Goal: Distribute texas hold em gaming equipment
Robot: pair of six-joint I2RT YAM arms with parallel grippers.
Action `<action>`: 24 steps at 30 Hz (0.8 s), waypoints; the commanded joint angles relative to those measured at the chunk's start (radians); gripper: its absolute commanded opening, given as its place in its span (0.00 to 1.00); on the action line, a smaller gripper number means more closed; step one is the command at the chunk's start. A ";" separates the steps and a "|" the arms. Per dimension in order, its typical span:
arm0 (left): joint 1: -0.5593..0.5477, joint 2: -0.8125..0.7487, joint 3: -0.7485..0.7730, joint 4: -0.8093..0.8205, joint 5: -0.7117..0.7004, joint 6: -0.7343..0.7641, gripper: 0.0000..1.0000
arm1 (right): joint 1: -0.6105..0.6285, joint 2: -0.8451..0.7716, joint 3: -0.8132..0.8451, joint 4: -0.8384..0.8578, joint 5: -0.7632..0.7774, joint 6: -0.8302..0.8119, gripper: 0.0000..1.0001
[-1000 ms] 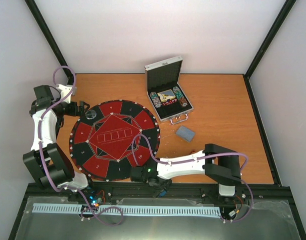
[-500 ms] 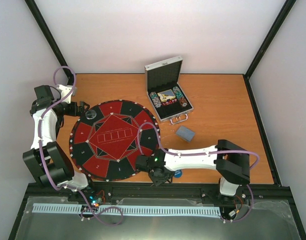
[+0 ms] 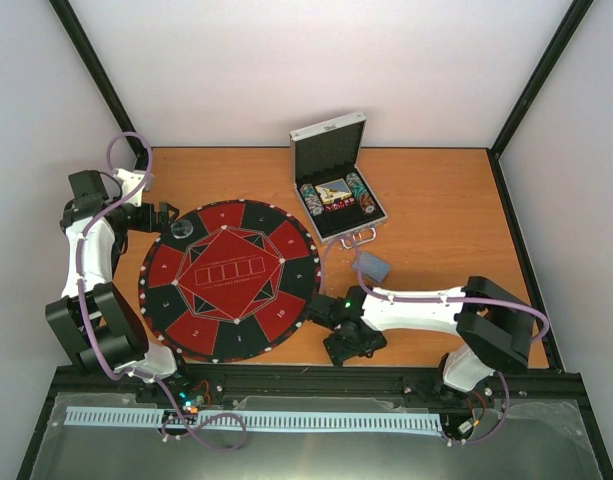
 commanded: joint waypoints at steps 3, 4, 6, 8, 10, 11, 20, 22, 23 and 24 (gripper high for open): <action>0.001 0.004 -0.007 0.018 -0.006 0.010 1.00 | -0.041 0.044 -0.007 0.084 -0.019 -0.029 0.84; 0.001 0.003 -0.008 0.017 -0.009 0.011 1.00 | -0.053 0.043 -0.015 0.089 -0.019 -0.033 0.83; 0.002 0.002 -0.009 0.018 -0.011 0.011 1.00 | -0.073 0.036 -0.027 0.097 -0.014 -0.044 0.80; 0.002 0.002 -0.011 0.016 -0.013 0.012 1.00 | -0.088 0.034 -0.032 0.096 -0.005 -0.054 0.78; 0.002 0.002 -0.012 0.018 -0.014 0.012 1.00 | -0.096 0.037 -0.033 0.105 -0.005 -0.065 0.76; 0.002 0.002 -0.013 0.020 -0.013 0.011 1.00 | -0.098 0.040 -0.035 0.114 -0.009 -0.070 0.74; 0.002 0.003 -0.007 0.017 -0.022 0.015 1.00 | -0.098 0.070 -0.022 0.092 -0.006 -0.066 0.56; 0.001 0.006 -0.006 0.017 -0.022 0.016 1.00 | -0.098 0.063 -0.016 0.090 -0.007 -0.063 0.54; 0.001 0.006 -0.005 0.017 -0.022 0.015 1.00 | -0.099 0.061 -0.010 0.084 -0.005 -0.065 0.53; 0.001 0.006 -0.005 0.015 -0.021 0.015 1.00 | -0.098 0.059 -0.002 0.077 0.000 -0.066 0.52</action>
